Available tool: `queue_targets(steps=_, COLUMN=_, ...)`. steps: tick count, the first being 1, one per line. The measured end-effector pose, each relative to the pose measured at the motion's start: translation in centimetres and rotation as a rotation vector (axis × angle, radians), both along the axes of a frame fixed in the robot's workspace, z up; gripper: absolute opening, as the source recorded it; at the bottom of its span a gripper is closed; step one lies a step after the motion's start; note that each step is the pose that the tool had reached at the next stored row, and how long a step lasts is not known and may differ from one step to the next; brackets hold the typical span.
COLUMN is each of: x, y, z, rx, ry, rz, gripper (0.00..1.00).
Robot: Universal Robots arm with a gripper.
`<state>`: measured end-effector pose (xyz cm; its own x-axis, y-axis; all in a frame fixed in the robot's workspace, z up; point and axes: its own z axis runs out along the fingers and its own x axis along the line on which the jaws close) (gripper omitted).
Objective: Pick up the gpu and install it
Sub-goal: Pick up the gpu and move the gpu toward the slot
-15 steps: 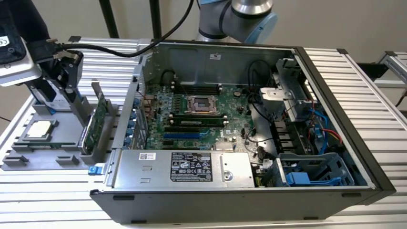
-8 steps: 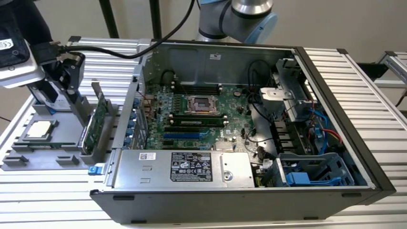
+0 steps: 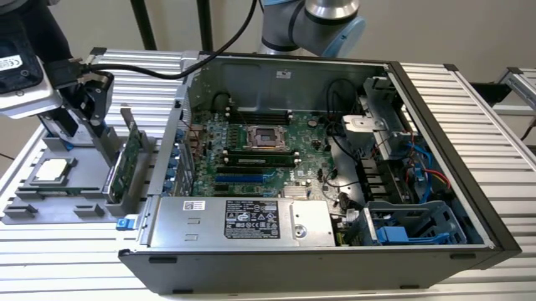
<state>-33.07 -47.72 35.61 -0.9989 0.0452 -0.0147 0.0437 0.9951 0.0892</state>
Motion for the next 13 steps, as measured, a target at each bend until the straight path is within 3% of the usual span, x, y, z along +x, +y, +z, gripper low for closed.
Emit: queue_targets(steps=13, x=0.0, y=0.04, z=-0.49, rx=0.0, ry=-0.0001, rz=0.0, gripper=1.0)
